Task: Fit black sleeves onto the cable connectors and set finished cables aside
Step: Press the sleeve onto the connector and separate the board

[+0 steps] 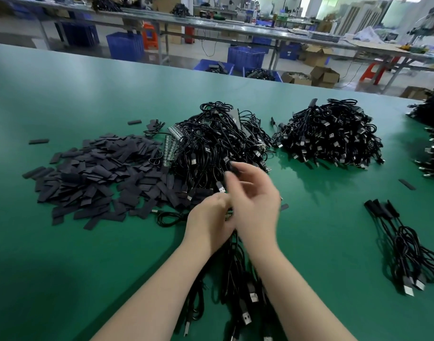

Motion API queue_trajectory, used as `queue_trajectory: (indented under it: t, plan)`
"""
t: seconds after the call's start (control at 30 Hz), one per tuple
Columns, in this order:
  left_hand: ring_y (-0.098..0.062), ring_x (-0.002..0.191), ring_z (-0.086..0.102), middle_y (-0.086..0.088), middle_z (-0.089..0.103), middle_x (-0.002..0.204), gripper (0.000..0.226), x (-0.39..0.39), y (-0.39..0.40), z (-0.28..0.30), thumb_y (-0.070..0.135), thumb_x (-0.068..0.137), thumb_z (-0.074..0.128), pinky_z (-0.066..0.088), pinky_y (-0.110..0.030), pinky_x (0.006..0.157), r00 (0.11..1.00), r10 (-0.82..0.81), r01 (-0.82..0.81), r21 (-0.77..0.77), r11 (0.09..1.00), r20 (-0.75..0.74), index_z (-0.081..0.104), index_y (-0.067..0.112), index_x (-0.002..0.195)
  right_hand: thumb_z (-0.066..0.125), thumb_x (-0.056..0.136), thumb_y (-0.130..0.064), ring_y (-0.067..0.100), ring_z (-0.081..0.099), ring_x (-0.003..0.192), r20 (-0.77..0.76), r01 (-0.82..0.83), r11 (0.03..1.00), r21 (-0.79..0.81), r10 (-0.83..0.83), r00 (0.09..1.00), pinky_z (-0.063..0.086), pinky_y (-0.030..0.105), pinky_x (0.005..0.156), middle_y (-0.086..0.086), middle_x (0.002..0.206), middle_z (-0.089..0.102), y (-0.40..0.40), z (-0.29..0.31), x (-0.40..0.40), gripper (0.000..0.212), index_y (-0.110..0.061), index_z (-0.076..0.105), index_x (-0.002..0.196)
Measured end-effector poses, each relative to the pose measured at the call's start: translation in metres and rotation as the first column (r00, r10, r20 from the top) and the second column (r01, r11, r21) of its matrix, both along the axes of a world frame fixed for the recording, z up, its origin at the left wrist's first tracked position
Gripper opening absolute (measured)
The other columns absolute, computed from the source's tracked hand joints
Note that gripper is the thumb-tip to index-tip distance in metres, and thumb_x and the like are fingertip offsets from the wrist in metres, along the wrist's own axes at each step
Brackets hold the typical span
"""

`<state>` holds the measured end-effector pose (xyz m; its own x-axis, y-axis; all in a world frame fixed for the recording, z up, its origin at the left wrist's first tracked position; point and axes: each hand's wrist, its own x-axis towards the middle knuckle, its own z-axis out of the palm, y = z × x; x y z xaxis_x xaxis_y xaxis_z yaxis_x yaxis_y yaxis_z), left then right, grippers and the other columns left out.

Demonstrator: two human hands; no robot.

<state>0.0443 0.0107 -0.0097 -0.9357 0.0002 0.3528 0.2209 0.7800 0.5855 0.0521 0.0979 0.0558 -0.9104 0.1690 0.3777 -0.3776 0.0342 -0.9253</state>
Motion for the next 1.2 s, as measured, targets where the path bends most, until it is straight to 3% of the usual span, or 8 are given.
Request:
queue_trajectory:
  t: [0.07, 0.17, 0.3, 0.4, 0.5, 0.77, 1.03, 1.2]
  plan:
    - [-0.003, 0.104, 0.056, 0.016, 0.064, 0.115, 0.030, 0.001, 0.001, 0.003, 0.036, 0.092, 0.059, 0.047, -0.022, 0.079, 1.000, -0.021, 0.022, 0.045, 0.999, -0.009, 0.062, 0.037, 0.122, 0.071, 0.088, -0.011, 0.011, 0.069, 0.083, 0.085, 0.111, 0.993, -0.044, -0.107, 0.991, 0.057, 0.030, 0.077, -0.005, 0.090, 0.072, 0.034, -0.013, -0.006, 0.019, -0.028, 0.072, 0.096]
    - [-0.001, 0.099, 0.057, 0.018, 0.066, 0.110, 0.023, 0.003, 0.003, 0.004, 0.033, 0.092, 0.059, 0.047, -0.020, 0.075, 0.998, -0.028, 0.032, 0.084, 0.996, -0.050, 0.064, 0.035, 0.115, 0.073, 0.088, -0.016, 0.023, 0.070, 0.086, 0.195, 0.173, 0.985, 0.012, -0.172, 0.965, 0.057, 0.046, 0.084, 0.002, 0.090, 0.072, 0.059, -0.036, -0.008, 0.014, -0.029, 0.071, 0.092]
    - [0.002, 0.083, 0.058, 0.024, 0.058, 0.092, 0.014, 0.004, 0.002, 0.003, 0.034, 0.090, 0.060, 0.049, -0.022, 0.070, 0.997, -0.072, 0.071, 0.087, 0.994, 0.004, 0.058, 0.038, 0.103, 0.076, 0.086, -0.017, 0.022, 0.073, 0.073, 0.330, 0.084, 0.995, -0.045, -0.065, 0.942, 0.056, 0.030, 0.065, 0.007, 0.078, 0.073, 0.068, -0.050, -0.005, 0.016, -0.032, 0.072, 0.084]
    - [0.005, 0.081, 0.057, 0.027, 0.056, 0.093, 0.025, 0.004, 0.002, 0.003, 0.042, 0.086, 0.062, 0.048, -0.018, 0.070, 0.996, -0.067, 0.060, 0.123, 0.991, 0.054, 0.057, 0.046, 0.110, 0.075, 0.086, -0.012, 0.023, 0.074, 0.070, 0.344, 0.010, 0.992, -0.129, 0.036, 0.938, 0.053, 0.019, 0.059, 0.010, 0.077, 0.073, 0.067, -0.050, -0.004, 0.015, -0.027, 0.072, 0.085]
    - [0.004, 0.080, 0.058, 0.026, 0.060, 0.100, 0.033, 0.005, 0.002, 0.004, 0.041, 0.084, 0.065, 0.049, -0.018, 0.071, 0.996, -0.066, 0.058, 0.132, 0.990, 0.064, 0.061, 0.047, 0.116, 0.074, 0.086, -0.010, 0.020, 0.072, 0.066, 0.347, -0.010, 0.986, -0.164, 0.067, 0.936, 0.052, 0.017, 0.059, 0.011, 0.074, 0.072, 0.066, -0.052, -0.004, 0.011, -0.021, 0.071, 0.089]
    - [0.005, 0.077, 0.056, 0.031, 0.059, 0.100, 0.024, 0.007, 0.001, 0.006, 0.046, 0.084, 0.068, 0.050, -0.019, 0.069, 0.996, -0.061, 0.049, 0.169, 0.984, 0.067, 0.066, 0.046, 0.108, 0.075, 0.086, -0.012, 0.011, 0.067, 0.056, 0.349, -0.006, 0.984, -0.179, 0.070, 0.934, 0.050, 0.015, 0.056, 0.001, 0.069, 0.070, 0.068, -0.053, -0.005, 0.009, -0.017, 0.071, 0.090]
    - [0.005, 0.097, 0.060, 0.025, 0.064, 0.108, 0.021, 0.002, 0.001, 0.002, 0.040, 0.089, 0.065, 0.055, -0.028, 0.083, 0.995, -0.072, 0.054, 0.244, 0.968, 0.064, 0.067, 0.042, 0.110, 0.075, 0.086, -0.013, 0.011, 0.066, 0.066, 0.320, -0.140, 0.978, -0.157, 0.184, 0.929, 0.051, 0.015, 0.062, -0.001, 0.074, 0.067, 0.069, -0.050, -0.005, 0.020, -0.031, 0.078, 0.093]
    - [0.003, 0.096, 0.062, 0.024, 0.067, 0.102, 0.017, -0.001, 0.000, 0.001, 0.038, 0.089, 0.063, 0.055, -0.035, 0.082, 0.990, -0.112, 0.082, 0.309, 0.948, 0.081, 0.070, 0.040, 0.104, 0.079, 0.082, -0.011, 0.010, 0.065, 0.068, 0.314, -0.157, 0.978, -0.138, 0.194, 0.929, 0.054, 0.019, 0.068, -0.001, 0.077, 0.071, 0.072, -0.048, -0.006, 0.018, -0.027, 0.080, 0.090]
